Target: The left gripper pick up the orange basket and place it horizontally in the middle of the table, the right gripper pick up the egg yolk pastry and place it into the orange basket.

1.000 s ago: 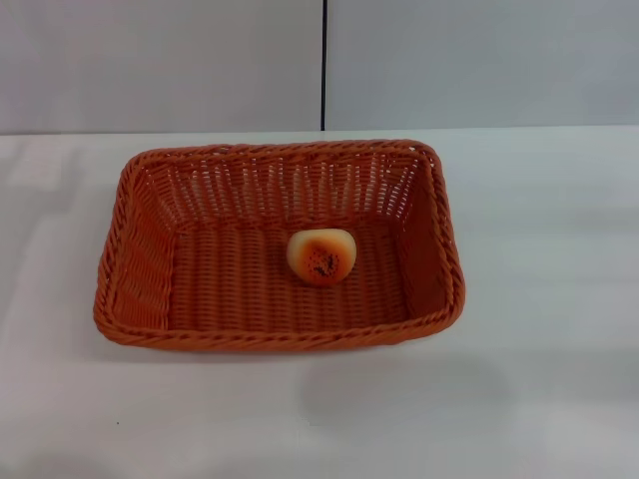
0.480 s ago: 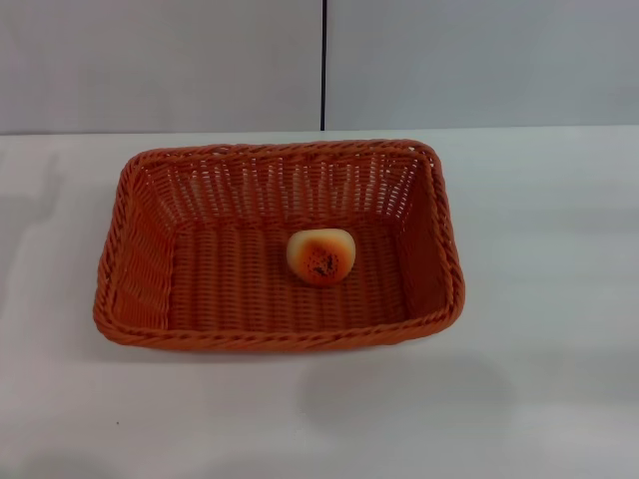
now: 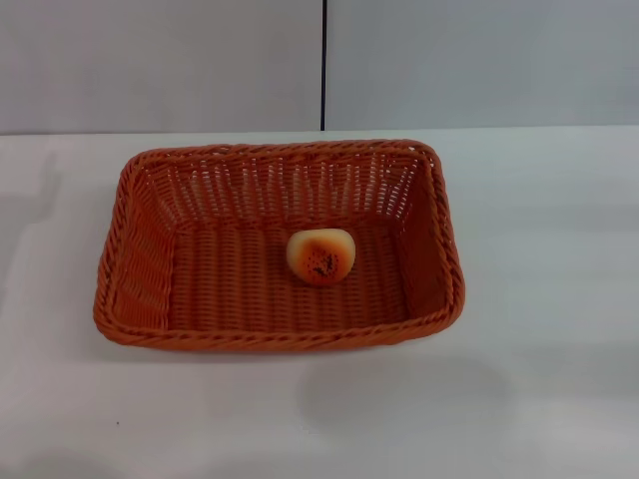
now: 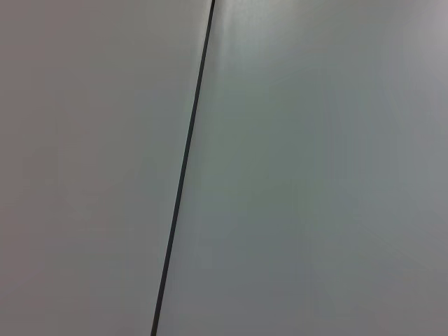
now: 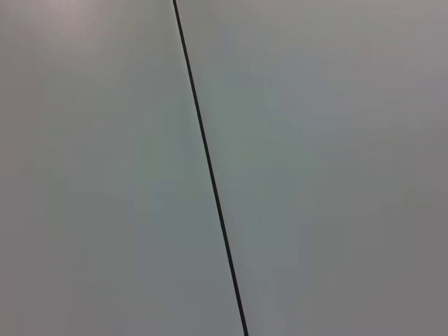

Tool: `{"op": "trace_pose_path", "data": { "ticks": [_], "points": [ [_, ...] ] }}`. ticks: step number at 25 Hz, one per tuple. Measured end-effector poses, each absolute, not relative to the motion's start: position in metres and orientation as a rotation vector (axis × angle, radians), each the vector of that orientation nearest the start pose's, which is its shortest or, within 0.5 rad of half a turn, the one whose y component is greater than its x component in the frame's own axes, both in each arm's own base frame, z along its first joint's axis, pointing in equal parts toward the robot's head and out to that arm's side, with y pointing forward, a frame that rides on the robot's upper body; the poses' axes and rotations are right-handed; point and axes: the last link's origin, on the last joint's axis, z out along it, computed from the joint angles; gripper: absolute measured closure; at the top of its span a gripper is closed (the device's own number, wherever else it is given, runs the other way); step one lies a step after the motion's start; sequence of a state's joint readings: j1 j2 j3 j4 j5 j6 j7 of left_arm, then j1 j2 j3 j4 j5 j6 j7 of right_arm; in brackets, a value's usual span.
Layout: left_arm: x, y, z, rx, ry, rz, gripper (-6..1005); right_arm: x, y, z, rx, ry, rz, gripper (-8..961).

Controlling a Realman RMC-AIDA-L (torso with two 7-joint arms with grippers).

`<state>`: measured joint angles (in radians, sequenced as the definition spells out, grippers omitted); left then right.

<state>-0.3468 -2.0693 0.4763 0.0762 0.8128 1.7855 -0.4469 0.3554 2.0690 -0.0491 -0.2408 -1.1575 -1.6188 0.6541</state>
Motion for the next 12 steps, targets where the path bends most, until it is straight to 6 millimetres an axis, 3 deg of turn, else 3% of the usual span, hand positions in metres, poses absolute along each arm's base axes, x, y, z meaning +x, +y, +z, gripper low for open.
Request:
{"op": "trace_pose_path", "data": {
  "ticks": [12],
  "points": [
    [-0.3280,0.2704,0.0815,-1.266,-0.238,-1.122,291,0.3589,0.2821,0.1151,-1.205,0.391,1.070,227]
  ]
}}
